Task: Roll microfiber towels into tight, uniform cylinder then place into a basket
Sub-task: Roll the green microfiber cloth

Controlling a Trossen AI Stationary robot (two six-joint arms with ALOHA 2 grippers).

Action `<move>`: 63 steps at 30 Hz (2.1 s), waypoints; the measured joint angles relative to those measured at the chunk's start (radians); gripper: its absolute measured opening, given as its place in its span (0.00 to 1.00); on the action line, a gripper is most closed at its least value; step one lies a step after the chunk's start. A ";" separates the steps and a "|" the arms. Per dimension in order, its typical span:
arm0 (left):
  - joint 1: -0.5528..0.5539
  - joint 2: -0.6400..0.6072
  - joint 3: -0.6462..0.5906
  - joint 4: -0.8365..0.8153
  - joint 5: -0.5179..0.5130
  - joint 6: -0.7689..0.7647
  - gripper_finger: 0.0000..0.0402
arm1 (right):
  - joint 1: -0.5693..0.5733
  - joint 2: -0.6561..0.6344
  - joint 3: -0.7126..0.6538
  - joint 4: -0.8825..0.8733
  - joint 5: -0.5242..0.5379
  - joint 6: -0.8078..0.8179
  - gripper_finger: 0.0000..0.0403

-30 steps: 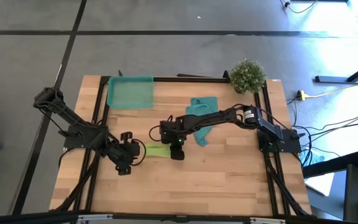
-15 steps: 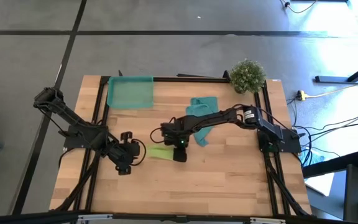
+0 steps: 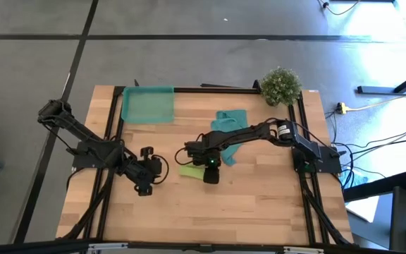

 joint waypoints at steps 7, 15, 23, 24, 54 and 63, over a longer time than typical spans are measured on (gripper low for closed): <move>0.019 0.000 0.000 0.001 0.000 0.005 0.20 | 0.000 0.001 -0.002 -0.211 0.109 -0.142 0.26; 0.019 0.000 0.000 0.002 0.000 0.006 0.20 | 0.000 0.002 -0.004 -0.242 0.129 -0.158 0.26; 0.019 0.000 0.000 0.002 0.000 0.006 0.20 | -0.004 0.002 -0.004 -0.233 0.038 -0.157 0.26; 0.019 0.000 0.000 0.002 0.000 0.006 0.20 | -0.003 0.003 -0.004 -0.232 0.025 -0.157 0.26; 0.083 0.000 0.000 0.007 -0.004 -0.053 0.20 | -0.002 0.004 -0.003 -0.226 -0.023 -0.153 0.26; 0.133 0.000 0.000 0.009 -0.002 -0.068 0.21 | -0.001 0.004 -0.003 -0.226 -0.023 -0.154 0.26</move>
